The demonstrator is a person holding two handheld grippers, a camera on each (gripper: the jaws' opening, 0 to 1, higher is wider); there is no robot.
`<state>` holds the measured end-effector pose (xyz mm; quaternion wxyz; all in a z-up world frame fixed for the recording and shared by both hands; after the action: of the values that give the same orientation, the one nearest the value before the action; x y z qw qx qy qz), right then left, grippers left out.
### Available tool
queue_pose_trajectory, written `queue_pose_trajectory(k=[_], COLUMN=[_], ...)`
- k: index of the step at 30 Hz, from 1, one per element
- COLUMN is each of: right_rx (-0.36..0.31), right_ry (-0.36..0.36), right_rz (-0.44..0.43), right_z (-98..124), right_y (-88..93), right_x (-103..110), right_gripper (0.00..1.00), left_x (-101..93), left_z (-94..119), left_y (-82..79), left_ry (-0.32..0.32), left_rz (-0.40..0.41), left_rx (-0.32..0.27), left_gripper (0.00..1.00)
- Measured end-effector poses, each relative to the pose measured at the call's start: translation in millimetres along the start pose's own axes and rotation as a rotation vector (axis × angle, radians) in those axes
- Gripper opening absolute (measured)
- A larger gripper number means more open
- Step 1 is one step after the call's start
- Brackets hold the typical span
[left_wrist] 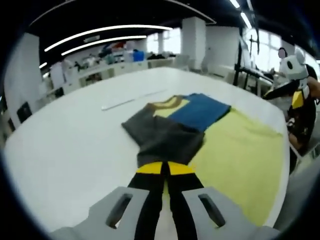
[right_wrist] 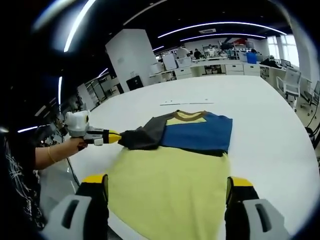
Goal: Fold the garment on the visible template until the final outline fits inside the template.
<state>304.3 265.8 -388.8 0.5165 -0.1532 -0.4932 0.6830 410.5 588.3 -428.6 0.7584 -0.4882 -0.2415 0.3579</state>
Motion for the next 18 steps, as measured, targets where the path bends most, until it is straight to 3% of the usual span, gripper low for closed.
queue_pose_trajectory(k=[5,18], right_rx=[0.002,-0.001], right_ry=[0.001,0.013], right_rz=[0.001,-0.001], right_z=[2,12], right_y=[1.0,5.5], right_x=[0,-4], right_gripper=[0.99,0.99], left_x=[-8.4,-40.9], left_z=[-12,-55], left_y=[-23.6,-68.8], left_ry=[0.014,0.071], left_rz=[-0.069,-0.132], left_rx=[-0.028,-0.076], left_gripper=[0.0,0.0])
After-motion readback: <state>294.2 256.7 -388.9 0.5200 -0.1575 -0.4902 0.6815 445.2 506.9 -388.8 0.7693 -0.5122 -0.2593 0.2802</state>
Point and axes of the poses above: the point that each gripper's makers call its tool centre point, and the gripper's own axes: z roughly backward along the fingers, x roughly to its left, y roughly out of its underside, the point moved 8 cm from there along z, roughly backward along the fingers, and after that the axes turned 7 degrees about -x, right-handed, at the moved point
